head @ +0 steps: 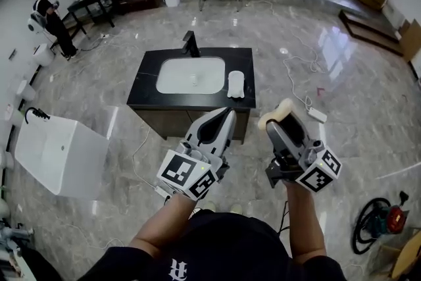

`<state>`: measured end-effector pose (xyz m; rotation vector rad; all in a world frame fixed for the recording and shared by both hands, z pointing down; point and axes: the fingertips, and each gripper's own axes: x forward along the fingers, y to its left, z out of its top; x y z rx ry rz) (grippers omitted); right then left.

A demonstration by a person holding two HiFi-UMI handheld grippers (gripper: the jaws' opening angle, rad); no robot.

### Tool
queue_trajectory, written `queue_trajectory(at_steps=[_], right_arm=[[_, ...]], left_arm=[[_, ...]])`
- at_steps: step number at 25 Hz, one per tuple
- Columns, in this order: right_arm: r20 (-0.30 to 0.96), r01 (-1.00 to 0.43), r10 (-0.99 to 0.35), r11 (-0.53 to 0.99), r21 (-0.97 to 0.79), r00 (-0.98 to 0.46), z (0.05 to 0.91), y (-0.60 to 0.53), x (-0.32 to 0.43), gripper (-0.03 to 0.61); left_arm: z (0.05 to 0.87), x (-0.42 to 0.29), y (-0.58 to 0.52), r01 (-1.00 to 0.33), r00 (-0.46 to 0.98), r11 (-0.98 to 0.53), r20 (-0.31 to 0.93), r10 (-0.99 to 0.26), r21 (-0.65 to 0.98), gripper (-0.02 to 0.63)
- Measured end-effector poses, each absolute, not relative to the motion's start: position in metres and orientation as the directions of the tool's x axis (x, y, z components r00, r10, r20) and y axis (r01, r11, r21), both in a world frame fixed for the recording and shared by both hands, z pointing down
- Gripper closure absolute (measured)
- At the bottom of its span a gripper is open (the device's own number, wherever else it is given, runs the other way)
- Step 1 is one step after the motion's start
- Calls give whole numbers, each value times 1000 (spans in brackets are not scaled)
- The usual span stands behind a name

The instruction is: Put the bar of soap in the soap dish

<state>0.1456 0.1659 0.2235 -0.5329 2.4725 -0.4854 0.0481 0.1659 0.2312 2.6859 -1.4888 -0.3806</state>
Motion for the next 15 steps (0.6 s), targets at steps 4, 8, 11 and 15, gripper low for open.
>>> queue_trajectory(at_steps=[4,8,11,15], right_arm=[[-431,-265,-461,858,-441,-776,230,154,145,319],[-396,-278,-467,850,-448,-791,244,143,137,319],[-370,-291,-474,843,-451,-799,256,131,129,319],[-345,-317,-493,832,-455,-799,267,105,119,319]], left_arm=[[239,52,148,-841,501,-524,-175,-848,132,607],[244,48,134,-859,478,-497,-156,-864,123,607],[252,45,120,-865,470,-487,-145,-871,124,607],[264,39,94,-860,477,-492,-129,-870,139,607]])
